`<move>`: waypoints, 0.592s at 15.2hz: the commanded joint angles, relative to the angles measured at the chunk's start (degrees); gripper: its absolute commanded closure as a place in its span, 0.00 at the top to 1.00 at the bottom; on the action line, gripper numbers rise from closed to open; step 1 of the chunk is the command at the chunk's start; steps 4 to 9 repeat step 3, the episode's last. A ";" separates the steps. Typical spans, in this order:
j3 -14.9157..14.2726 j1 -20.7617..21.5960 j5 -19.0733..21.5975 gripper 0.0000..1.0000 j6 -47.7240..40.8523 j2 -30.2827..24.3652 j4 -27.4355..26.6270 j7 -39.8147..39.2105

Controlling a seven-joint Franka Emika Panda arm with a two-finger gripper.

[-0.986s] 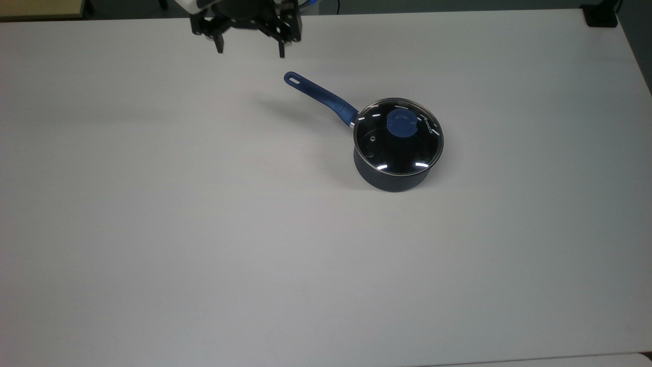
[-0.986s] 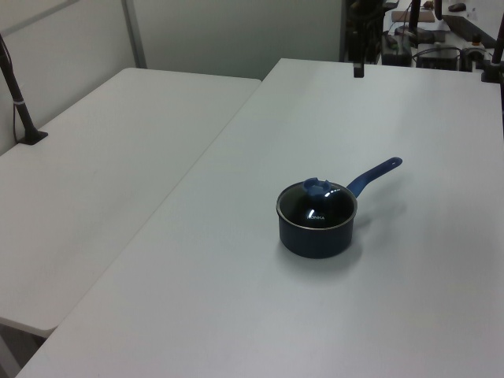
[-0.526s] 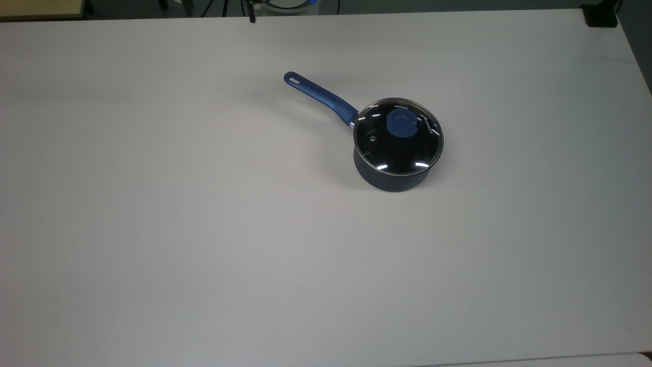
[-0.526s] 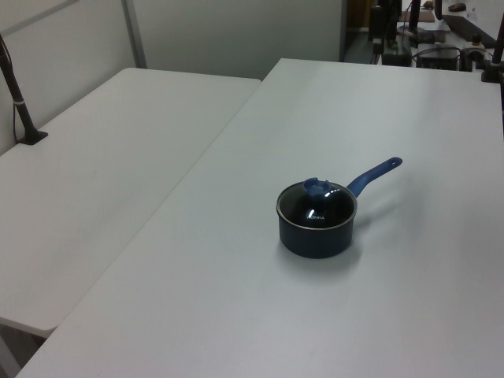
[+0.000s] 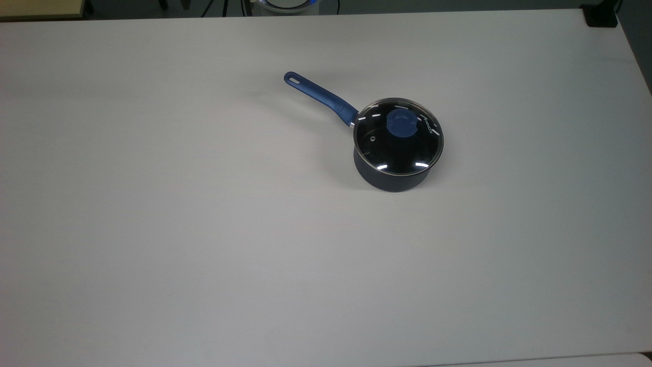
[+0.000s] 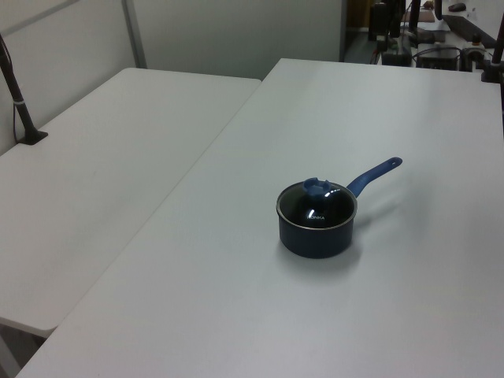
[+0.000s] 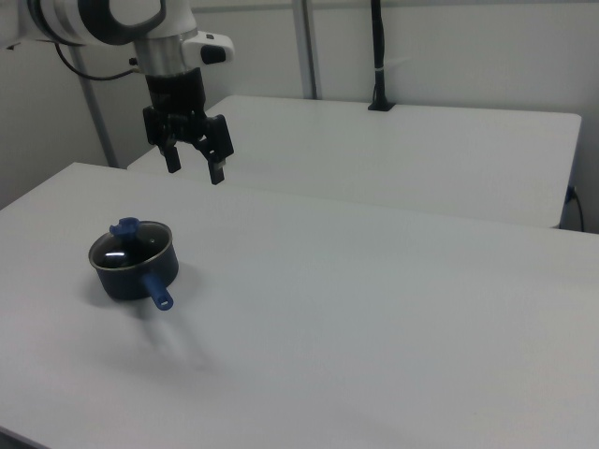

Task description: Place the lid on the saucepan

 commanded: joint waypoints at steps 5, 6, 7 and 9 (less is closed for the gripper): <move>5.34 -4.21 -0.75 1.00 -0.08 -2.18 -3.19 -0.51; 5.34 -4.21 -0.75 1.00 -0.08 -2.18 -3.19 -0.51; 5.34 -4.21 -0.75 1.00 -0.08 -2.18 -3.19 -0.51; 5.34 -4.21 -0.75 1.00 -0.08 -2.18 -3.19 -0.51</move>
